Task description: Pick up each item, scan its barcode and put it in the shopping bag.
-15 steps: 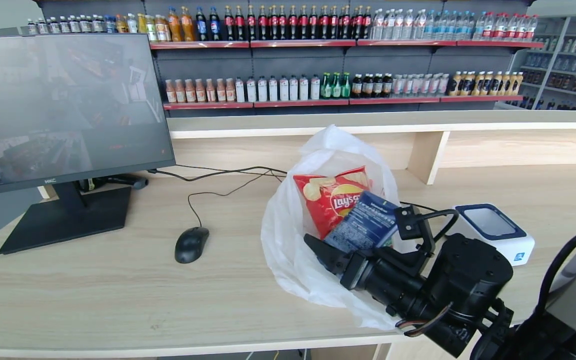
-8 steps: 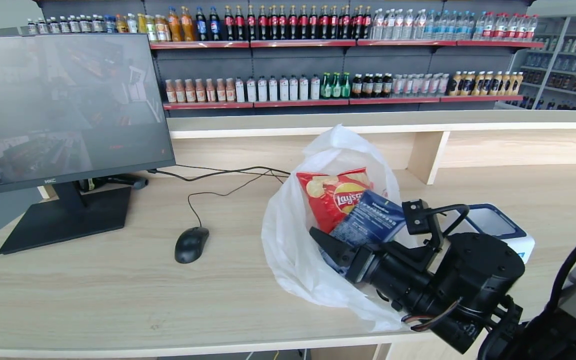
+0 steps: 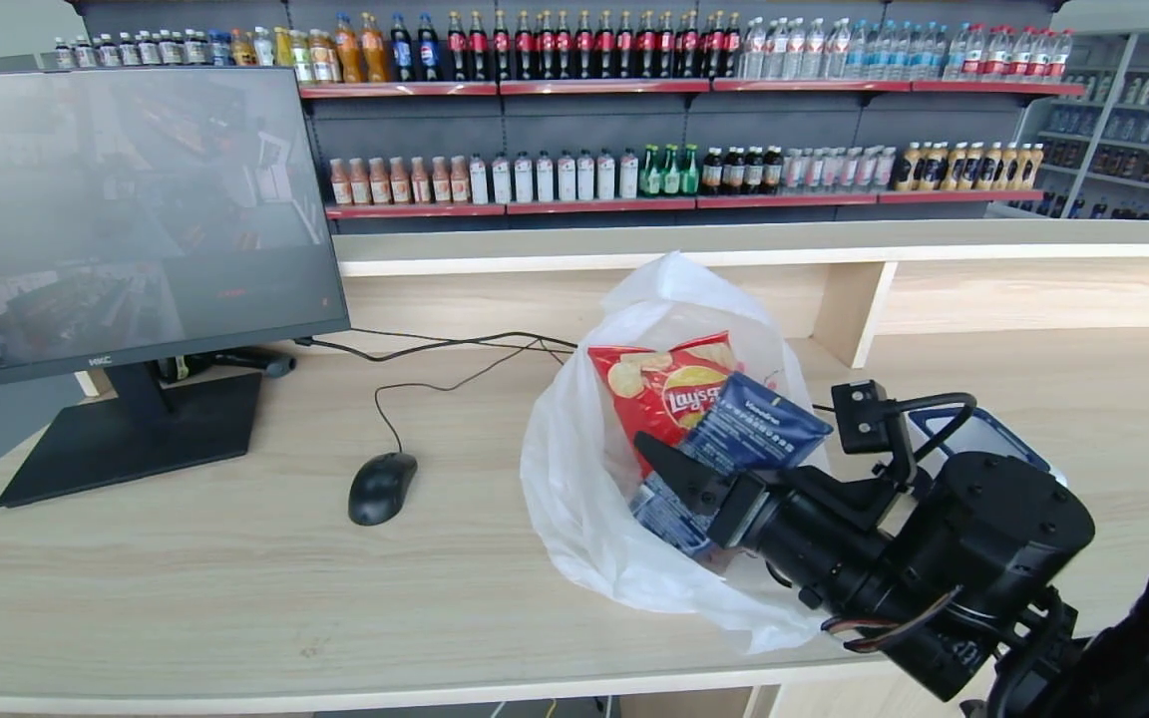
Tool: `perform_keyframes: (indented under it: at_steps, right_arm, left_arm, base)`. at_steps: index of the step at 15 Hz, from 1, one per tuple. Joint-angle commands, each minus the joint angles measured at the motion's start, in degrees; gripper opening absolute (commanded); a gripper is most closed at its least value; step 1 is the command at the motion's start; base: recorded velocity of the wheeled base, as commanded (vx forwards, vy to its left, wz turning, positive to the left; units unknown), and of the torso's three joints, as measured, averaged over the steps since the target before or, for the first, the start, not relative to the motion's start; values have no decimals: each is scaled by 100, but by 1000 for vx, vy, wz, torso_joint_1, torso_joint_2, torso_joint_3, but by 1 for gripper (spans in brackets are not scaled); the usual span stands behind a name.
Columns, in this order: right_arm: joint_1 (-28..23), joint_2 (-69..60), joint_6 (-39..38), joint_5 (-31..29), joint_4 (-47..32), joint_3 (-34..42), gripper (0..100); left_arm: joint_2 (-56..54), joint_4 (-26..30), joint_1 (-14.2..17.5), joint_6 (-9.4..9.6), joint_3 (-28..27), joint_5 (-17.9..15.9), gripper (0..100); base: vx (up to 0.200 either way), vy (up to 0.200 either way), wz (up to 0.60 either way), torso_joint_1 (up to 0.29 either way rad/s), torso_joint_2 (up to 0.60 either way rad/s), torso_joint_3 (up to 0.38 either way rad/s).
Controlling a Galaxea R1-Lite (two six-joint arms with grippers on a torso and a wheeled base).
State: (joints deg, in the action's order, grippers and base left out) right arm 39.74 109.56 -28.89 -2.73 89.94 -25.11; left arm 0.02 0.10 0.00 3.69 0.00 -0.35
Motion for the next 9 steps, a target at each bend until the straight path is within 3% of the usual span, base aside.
perform_keyframes:
  at_steps: [1,9]
  right_arm:
    - [-19,-31,42,-61,6,-29,100]
    - [-371,-75,516,-70,6,-266,100]
  left_arm:
    - [-2,-1,0,0,0,0,100]
    - [-2,-1,0,0,0,0,100]
  base:
    - [0,0,0,0,0,0]
    - [0,0,0,0,0,0]
